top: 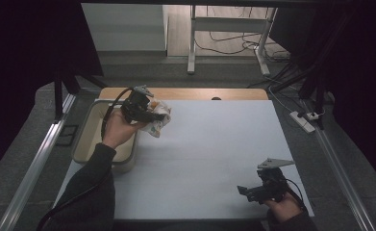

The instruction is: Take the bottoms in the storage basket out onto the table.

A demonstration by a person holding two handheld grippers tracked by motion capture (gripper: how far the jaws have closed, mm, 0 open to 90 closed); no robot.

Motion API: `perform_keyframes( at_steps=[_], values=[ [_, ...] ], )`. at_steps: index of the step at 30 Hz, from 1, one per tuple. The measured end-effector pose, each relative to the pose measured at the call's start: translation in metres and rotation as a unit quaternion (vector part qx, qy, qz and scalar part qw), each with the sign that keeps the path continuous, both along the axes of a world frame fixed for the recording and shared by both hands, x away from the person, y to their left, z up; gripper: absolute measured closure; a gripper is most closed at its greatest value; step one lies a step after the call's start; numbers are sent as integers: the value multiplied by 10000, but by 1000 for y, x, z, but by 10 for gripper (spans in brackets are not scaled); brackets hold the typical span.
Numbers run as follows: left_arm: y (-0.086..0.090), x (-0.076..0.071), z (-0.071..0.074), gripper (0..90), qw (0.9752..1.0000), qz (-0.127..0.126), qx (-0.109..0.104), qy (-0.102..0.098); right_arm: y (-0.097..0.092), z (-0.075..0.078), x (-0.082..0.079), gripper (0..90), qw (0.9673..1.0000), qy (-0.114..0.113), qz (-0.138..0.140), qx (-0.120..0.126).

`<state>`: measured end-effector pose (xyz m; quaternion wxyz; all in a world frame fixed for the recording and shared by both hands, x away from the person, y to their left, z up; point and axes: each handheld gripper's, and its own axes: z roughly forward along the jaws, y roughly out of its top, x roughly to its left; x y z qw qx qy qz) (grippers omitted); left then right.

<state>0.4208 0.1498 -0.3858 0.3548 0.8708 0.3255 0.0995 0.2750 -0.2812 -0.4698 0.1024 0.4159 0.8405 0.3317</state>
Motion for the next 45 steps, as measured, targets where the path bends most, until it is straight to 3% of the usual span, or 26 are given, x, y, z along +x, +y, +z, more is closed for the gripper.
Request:
perform_keyframes(
  at_steps=[22,45],
  values=[
    [-50,16,-22,614,9992,-378,58,72,0,0,0,1,10000,23,-16,16],
    [-83,25,-54,603,9981,-573,194,87,0,0,0,0,10000,19,9,-24]
  ],
)
